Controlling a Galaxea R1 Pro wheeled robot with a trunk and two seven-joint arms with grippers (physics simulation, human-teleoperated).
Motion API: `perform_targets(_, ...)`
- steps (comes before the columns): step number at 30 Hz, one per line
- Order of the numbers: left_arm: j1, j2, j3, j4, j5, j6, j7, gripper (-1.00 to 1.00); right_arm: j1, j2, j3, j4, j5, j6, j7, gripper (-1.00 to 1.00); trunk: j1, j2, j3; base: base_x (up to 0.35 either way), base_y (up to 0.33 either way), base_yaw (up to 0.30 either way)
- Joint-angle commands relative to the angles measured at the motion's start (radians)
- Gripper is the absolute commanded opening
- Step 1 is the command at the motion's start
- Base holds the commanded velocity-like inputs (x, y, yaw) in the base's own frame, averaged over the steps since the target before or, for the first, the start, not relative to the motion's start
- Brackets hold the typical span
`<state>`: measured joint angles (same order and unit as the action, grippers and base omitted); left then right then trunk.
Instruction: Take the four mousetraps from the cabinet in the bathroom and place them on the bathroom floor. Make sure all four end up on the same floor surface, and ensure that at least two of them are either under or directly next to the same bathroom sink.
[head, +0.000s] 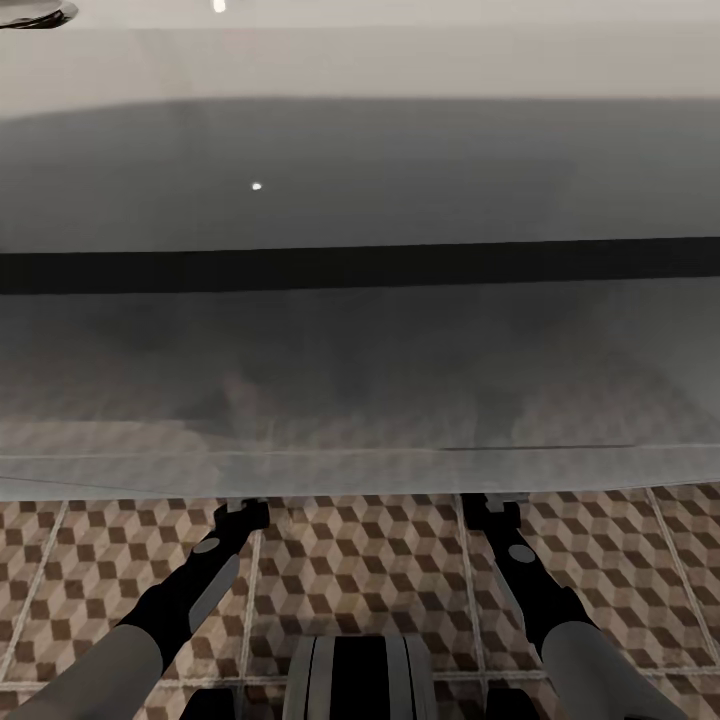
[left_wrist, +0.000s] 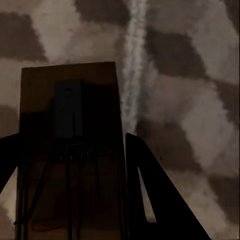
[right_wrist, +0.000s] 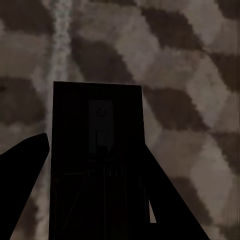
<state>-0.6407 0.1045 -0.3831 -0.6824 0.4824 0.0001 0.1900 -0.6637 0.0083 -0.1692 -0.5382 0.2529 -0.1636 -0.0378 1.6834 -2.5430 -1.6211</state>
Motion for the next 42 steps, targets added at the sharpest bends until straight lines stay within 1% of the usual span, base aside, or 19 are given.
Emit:
perform_targets(1, -0.001, 0.0, -0.009, 0.0, 0.005, -0.018, 0.007, -1.0, -0.001, 0.001, -0.005, 0.0, 0.009, -0.004, 0.001, -1.0, 0.0, 0.0, -0.001, 0.0, 0.0, 0.0)
perform_targets(4, -0.001, -0.001, -0.008, 0.005, 0.002, -0.083, 0.004, -1.0, -0.001, 0.001, -0.006, 0.0, 0.008, -0.005, 0.001, -1.0, 0.0, 0.0, -0.001, 0.0, 0.0, 0.0)
perform_targets(5, -0.001, -0.001, -0.007, 0.007, 0.002, -0.093, 0.004, -1.0, -0.001, 0.001, -0.006, 0.0, 0.008, -0.005, 0.001, -1.0, 0.0, 0.0, -0.001, 0.0, 0.0, 0.0)
perform_targets(7, -0.001, -0.001, -0.008, 0.028, 0.001, -0.13, 0.004, -1.0, -0.001, 0.001, -0.006, 0.0, 0.008, -0.006, 0.002, -1.0, 0.0, 0.0, -0.001, 0.0, 0.0, 0.0)
perform_targets(11, -0.001, 0.0, -0.009, 0.048, 0.002, -0.161, 0.005, -1.0, -0.001, 0.001, -0.005, 0.0, 0.009, -0.007, 0.002, -1.0, 0.0, 0.0, -0.001, 0.0, 0.0, 0.0)
perform_targets(19, -0.001, 0.002, -0.006, 0.055, 0.002, -0.18, 0.005, -1.0, -0.001, 0.0, -0.007, 0.001, 0.008, -0.008, 0.003, -1.0, 0.0, 0.0, -0.001, 0.0, 0.0, 0.0)
perform_targets(24, -0.001, 0.001, -0.006, 0.057, 0.002, -0.208, 0.005, -1.0, -0.001, 0.0, -0.007, 0.0, 0.008, -0.009, 0.007, -1.0, 0.0, 0.0, -0.001, 0.0, 0.0, 0.0)
perform_targets(35, -0.001, 0.003, -0.005, 0.064, 0.001, -0.213, 0.005, -1.0, -0.002, -0.001, -0.007, -0.017, 0.006, -0.008, 0.009, -1.0, 0.0, 0.0, -0.001, 0.0, 0.0, 0.0)
perform_targets(42, -0.002, 0.003, -0.005, 0.064, 0.002, -0.206, 0.005, -1.0, -0.044, -0.001, -0.007, -0.007, 0.001, 0.002, 0.006, -1.0, 0.0, 0.0, -0.001, 0.0, 0.0, 0.0)
